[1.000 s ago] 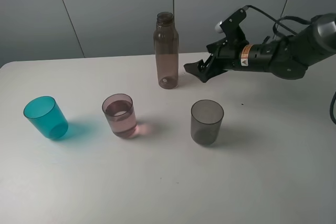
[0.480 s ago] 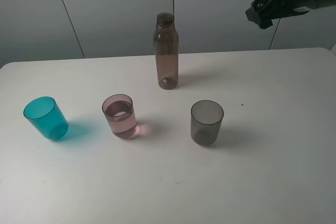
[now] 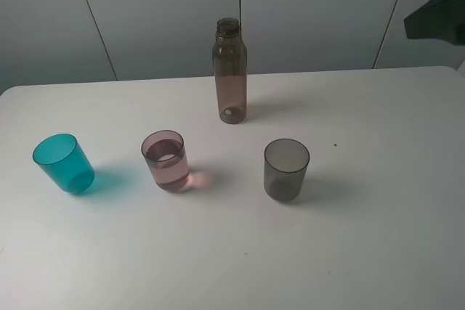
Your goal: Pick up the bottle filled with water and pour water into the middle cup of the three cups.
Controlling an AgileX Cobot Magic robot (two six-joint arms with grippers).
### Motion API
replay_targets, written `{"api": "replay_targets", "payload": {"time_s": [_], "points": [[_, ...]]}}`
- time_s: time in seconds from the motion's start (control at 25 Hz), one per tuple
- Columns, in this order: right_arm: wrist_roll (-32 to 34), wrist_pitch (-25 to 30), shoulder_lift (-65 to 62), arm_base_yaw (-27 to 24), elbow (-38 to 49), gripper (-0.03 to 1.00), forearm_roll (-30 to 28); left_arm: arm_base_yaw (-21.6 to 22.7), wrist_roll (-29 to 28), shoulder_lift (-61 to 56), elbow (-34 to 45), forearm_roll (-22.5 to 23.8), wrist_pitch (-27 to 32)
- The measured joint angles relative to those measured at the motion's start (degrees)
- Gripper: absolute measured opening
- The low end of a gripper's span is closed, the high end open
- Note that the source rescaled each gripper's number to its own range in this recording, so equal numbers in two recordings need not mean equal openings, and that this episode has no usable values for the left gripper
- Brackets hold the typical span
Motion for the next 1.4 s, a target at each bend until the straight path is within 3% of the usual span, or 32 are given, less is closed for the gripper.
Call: {"api": "replay_targets", "payload": {"time_s": [0.16,0.6,1.0,1.4], "points": [[2.7,3.9,-13.2,0.0,5.9,1.00,-0.4,0.0,0.0,0.0,0.0,0.0,0.0],[7.7,25.6,-37.5,0.0,8.9,1.00,-1.7,0.0,0.0,0.0,0.0,0.0,0.0],[11.0,25.1,-50.1,0.0,17.1,1.00,-5.1,0.0,0.0,0.0,0.0,0.0,0.0],[14.6,24.2,-51.1,0.0,17.9,1.00,-8.5,0.0,0.0,0.0,0.0,0.0,0.0]]}}
